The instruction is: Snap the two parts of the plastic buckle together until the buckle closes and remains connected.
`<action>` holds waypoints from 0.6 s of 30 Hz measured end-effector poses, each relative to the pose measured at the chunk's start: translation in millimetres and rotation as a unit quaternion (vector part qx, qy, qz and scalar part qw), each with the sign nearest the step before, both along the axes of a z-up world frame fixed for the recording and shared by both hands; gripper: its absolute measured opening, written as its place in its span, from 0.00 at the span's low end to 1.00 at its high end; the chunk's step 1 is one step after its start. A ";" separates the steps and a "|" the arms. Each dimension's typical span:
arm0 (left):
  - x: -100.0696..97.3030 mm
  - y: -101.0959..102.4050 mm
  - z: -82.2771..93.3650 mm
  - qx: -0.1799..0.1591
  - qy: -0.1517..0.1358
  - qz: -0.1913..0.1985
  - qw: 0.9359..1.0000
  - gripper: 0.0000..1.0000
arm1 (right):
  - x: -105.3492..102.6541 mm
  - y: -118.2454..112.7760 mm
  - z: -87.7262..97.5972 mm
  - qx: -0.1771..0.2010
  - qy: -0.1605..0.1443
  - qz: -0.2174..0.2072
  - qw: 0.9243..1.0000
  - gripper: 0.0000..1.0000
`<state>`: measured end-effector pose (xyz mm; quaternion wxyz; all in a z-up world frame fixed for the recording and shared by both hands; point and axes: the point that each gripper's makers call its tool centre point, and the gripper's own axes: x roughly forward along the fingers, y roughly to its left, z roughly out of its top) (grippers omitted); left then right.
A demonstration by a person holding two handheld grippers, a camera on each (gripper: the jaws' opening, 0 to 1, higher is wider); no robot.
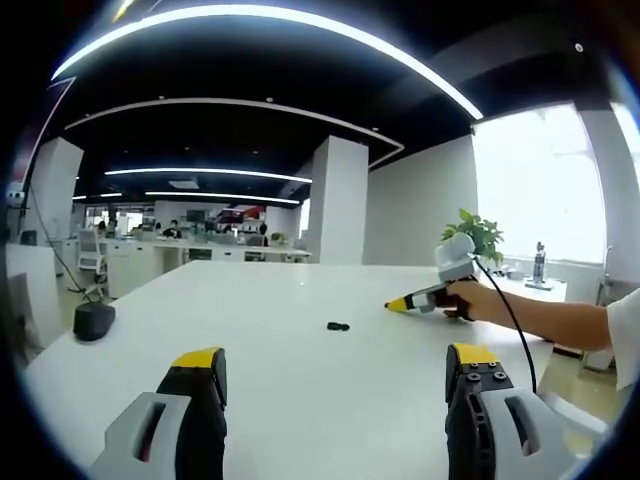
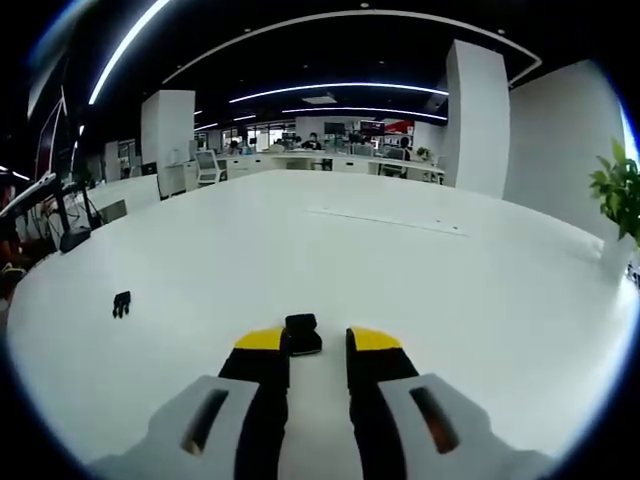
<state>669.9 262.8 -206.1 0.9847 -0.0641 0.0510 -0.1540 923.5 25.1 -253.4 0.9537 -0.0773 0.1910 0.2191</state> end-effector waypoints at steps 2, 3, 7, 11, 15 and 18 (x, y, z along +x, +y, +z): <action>-0.2 0.4 0.4 -0.001 -0.001 0.000 1.000 0.92 | 0.1 -0.1 0.1 0.000 0.000 0.002 1.000 0.19; -0.1 0.7 0.5 -0.001 -0.001 0.001 1.000 0.92 | 0.4 -0.5 0.1 0.000 0.000 0.003 1.000 0.19; 0.2 0.4 -0.3 0.000 0.001 0.001 1.000 0.92 | 0.6 -1.5 0.0 0.000 0.000 0.003 1.000 0.17; 0.6 -1.4 -0.9 0.001 0.001 -0.001 1.000 0.92 | 0.1 -1.6 -0.1 0.000 -0.001 0.007 1.000 0.14; 1.0 -2.2 -1.3 0.000 0.002 -0.002 1.000 0.92 | 0.8 -2.0 0.0 0.000 -0.001 0.009 1.000 0.12; 1.0 -2.4 -1.6 0.001 0.002 -0.001 1.000 0.92 | -0.2 -1.9 -0.1 -0.001 -0.002 0.011 1.000 0.11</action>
